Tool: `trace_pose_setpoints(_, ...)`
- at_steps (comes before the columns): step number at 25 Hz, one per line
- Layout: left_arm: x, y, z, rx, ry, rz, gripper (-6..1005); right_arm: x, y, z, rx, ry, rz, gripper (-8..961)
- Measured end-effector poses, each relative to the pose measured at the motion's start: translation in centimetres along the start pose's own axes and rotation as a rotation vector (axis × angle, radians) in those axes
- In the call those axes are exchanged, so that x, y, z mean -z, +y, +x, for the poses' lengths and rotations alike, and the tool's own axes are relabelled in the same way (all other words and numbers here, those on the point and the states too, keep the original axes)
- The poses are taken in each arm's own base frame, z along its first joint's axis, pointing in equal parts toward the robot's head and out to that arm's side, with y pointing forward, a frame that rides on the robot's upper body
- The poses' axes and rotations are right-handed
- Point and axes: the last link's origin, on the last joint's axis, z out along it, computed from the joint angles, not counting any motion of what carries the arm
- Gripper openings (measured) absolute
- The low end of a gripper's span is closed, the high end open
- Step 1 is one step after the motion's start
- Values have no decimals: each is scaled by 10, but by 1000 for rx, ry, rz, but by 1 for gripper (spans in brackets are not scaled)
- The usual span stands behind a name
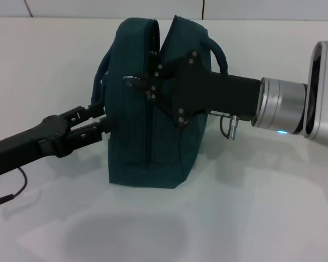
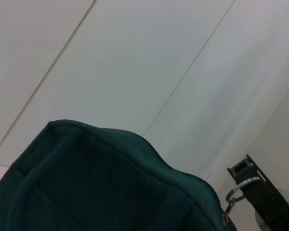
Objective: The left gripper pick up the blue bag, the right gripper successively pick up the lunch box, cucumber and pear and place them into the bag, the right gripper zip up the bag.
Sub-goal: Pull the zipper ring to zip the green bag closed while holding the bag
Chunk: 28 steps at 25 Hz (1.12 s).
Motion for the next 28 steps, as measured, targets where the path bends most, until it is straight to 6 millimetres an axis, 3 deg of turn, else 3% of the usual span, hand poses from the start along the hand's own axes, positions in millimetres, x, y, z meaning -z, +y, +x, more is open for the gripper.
trace_pose_setpoints(13, -15, -11, -2, 25, -46, 31, 845, 1, 1, 0, -9, -7, 13, 7)
trace_pose_setpoints(24, -11, -11, -1, 29, -22, 42, 519, 7, 3, 3, -21, -3, 29, 7)
trace_pose_setpoints(28, -10, -10, 0, 28, -21, 35, 295, 9, 3, 3, -25, -4, 39, 7)
